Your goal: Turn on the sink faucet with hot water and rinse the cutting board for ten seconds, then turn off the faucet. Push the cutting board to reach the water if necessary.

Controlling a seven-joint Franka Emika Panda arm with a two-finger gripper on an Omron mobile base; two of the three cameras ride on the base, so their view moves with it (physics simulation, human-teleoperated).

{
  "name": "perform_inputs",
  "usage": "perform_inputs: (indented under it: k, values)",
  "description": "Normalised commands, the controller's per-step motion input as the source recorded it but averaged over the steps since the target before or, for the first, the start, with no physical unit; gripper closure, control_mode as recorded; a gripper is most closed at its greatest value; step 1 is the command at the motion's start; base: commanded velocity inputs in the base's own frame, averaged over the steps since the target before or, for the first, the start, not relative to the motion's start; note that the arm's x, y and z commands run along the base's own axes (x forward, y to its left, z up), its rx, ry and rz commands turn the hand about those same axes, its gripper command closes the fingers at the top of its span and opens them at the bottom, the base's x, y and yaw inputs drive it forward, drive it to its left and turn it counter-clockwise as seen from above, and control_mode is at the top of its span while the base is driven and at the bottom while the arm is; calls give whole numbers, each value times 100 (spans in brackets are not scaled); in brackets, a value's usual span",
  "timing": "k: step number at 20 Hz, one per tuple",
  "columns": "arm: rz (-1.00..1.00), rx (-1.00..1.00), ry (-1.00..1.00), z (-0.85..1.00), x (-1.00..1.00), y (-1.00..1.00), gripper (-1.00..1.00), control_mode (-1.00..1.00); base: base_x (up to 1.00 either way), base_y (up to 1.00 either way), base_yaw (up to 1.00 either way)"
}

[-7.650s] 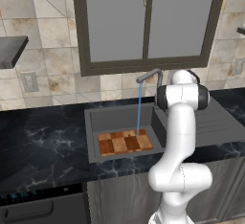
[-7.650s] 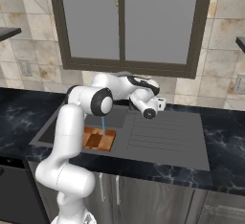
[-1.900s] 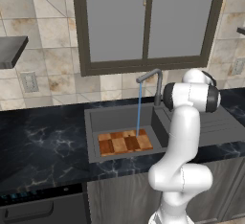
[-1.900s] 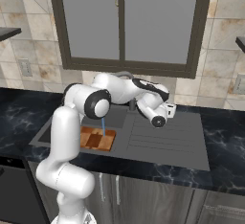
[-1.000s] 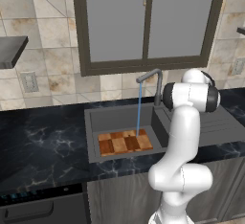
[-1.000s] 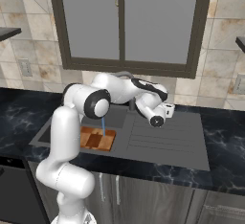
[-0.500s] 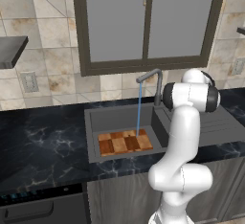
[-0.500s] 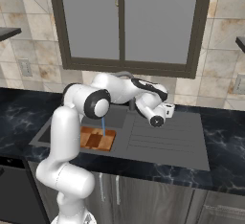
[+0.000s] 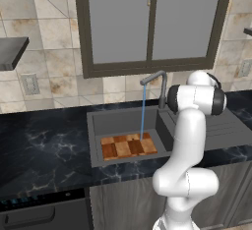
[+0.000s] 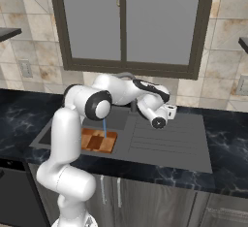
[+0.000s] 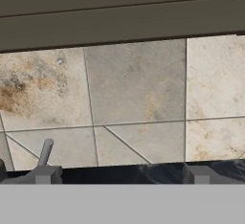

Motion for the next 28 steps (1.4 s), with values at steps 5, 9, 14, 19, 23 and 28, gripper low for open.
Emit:
perform_inputs:
  k: [5, 9, 14, 19, 23, 28]
  values:
    - [0, 0, 0, 0, 0, 0, -100, -100, 0, 0, 0]
    - [0, 0, 0, 0, 0, 0, -100, -100, 0, 0, 0]
    - [0, 0, 0, 0, 0, 0, -100, -100, 0, 0, 0]
    - [0, 0, 0, 0, 0, 0, -100, -100, 0, 0, 0]
    - [0, 0, 0, 0, 0, 0, -100, -100, 0, 0, 0]
    - [0, 0, 0, 0, 0, 0, -100, -100, 0, 0, 0]
